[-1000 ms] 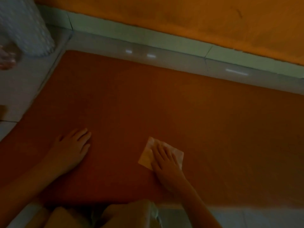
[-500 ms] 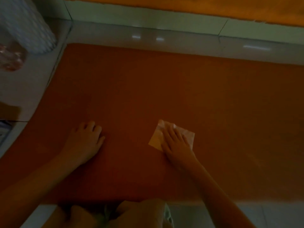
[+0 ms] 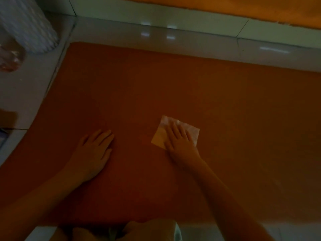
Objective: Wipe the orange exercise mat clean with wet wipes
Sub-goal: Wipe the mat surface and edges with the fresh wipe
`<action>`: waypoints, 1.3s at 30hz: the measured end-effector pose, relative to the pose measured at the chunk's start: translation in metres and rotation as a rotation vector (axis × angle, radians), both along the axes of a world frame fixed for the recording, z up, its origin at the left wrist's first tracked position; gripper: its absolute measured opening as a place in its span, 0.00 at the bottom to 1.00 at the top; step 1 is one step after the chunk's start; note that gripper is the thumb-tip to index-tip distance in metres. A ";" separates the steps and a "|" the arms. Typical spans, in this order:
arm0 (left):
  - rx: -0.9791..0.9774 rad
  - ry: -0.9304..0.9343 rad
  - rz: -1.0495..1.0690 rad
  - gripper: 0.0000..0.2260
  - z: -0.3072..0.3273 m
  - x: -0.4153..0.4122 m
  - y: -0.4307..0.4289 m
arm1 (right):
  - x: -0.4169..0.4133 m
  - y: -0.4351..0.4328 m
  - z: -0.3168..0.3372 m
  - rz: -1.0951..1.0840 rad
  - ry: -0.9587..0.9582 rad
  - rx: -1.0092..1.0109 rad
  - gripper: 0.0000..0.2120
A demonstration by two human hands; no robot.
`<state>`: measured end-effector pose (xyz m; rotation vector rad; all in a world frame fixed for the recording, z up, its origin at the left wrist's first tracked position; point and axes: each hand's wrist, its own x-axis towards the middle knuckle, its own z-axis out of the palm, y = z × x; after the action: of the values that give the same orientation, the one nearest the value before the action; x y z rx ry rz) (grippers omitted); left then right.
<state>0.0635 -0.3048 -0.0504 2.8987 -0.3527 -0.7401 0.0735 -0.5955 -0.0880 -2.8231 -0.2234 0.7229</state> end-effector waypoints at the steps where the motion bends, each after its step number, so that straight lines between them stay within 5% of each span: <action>1: -0.012 -0.003 0.005 0.23 0.000 0.000 0.000 | 0.009 0.008 -0.002 -0.060 -0.031 -0.002 0.26; 10: 0.113 0.026 -0.048 0.23 0.006 0.007 -0.007 | -0.013 0.023 0.014 0.398 0.107 0.174 0.25; 18: 0.078 0.033 -0.069 0.20 0.008 0.030 -0.014 | 0.058 0.041 -0.015 -0.008 -0.081 -0.032 0.27; 26: 0.111 0.094 -0.078 0.32 0.004 0.048 -0.006 | 0.062 -0.003 -0.014 0.612 -0.092 0.057 0.28; 29: 0.075 0.111 -0.095 0.42 0.001 0.054 0.000 | 0.105 -0.013 -0.021 0.454 -0.172 -0.016 0.30; 34: 0.050 0.079 -0.061 0.40 -0.006 0.071 0.004 | 0.136 0.051 -0.025 -0.075 -0.165 -0.020 0.27; 39: 0.153 0.090 -0.067 0.31 -0.005 0.085 0.002 | 0.118 0.046 -0.021 0.545 -0.170 0.108 0.28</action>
<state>0.1485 -0.3030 -0.0550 2.9953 -0.4012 -0.9439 0.1918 -0.5496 -0.1094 -2.7292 -1.0539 0.5381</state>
